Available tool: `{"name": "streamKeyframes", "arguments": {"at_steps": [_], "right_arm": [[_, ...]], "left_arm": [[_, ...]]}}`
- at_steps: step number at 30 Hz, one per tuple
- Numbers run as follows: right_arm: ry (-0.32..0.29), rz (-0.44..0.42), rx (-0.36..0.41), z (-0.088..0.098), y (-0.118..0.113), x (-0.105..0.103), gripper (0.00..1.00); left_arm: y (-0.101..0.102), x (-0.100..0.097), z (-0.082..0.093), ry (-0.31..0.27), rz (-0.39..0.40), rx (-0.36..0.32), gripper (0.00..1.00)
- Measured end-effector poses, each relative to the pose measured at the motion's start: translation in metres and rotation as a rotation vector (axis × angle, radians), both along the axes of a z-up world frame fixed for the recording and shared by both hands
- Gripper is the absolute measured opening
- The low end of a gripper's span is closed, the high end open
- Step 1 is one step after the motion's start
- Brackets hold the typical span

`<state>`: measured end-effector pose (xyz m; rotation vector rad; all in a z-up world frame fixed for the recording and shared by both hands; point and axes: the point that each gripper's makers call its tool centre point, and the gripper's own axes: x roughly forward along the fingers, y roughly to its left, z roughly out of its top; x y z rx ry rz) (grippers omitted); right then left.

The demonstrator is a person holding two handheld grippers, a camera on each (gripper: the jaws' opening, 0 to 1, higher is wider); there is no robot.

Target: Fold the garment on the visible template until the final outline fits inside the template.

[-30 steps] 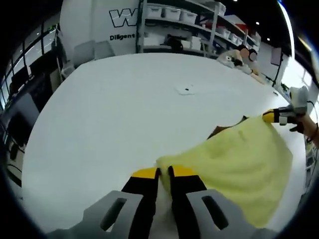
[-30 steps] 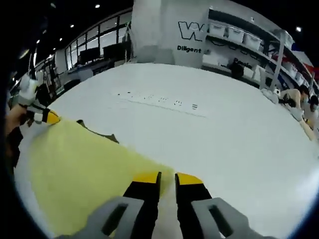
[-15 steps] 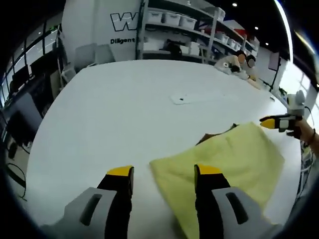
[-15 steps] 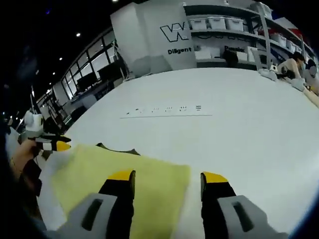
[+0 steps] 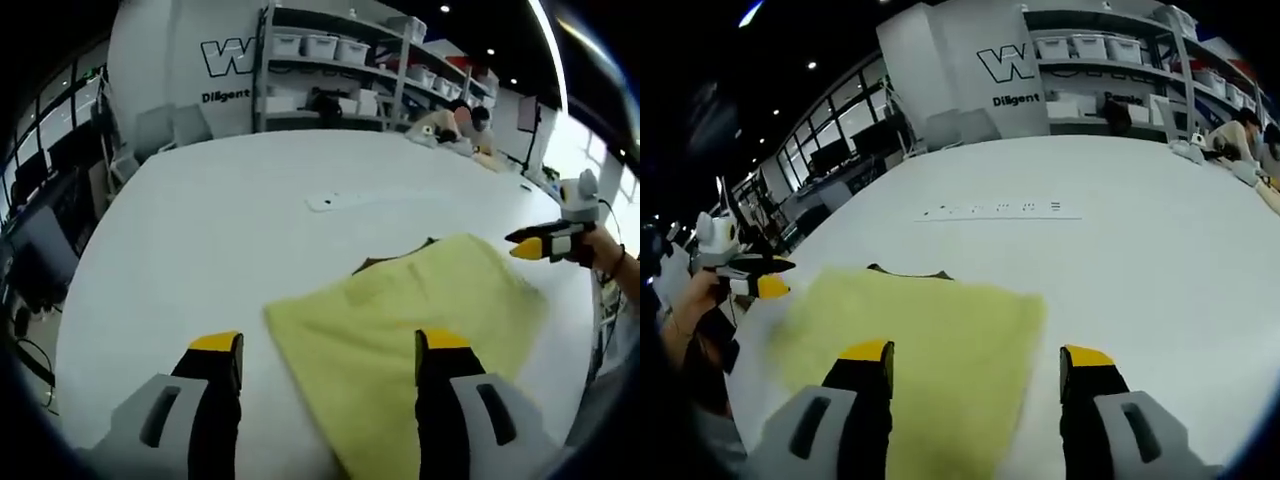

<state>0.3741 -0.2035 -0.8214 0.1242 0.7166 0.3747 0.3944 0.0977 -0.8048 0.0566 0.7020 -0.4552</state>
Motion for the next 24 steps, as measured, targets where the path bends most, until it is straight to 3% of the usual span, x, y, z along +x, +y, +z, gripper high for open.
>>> {"name": "streamKeyframes", "arguments": {"at_steps": [10,18,24], "right_arm": [[0.025,0.064,-0.019,-0.004,0.009,-0.033,0.73],[0.039,0.082,-0.006,-0.006,0.012,-0.056,0.76],[0.063,0.133,-0.042,-0.017,0.014,-0.081,0.79]], "left_arm": [[-0.006,-0.034,0.000,-0.006,-0.066,-0.026,0.77],[-0.001,-0.060,-0.010,0.022,-0.081,-0.033,0.76],[0.004,-0.074,-0.014,0.017,-0.076,-0.028,0.75]]}}
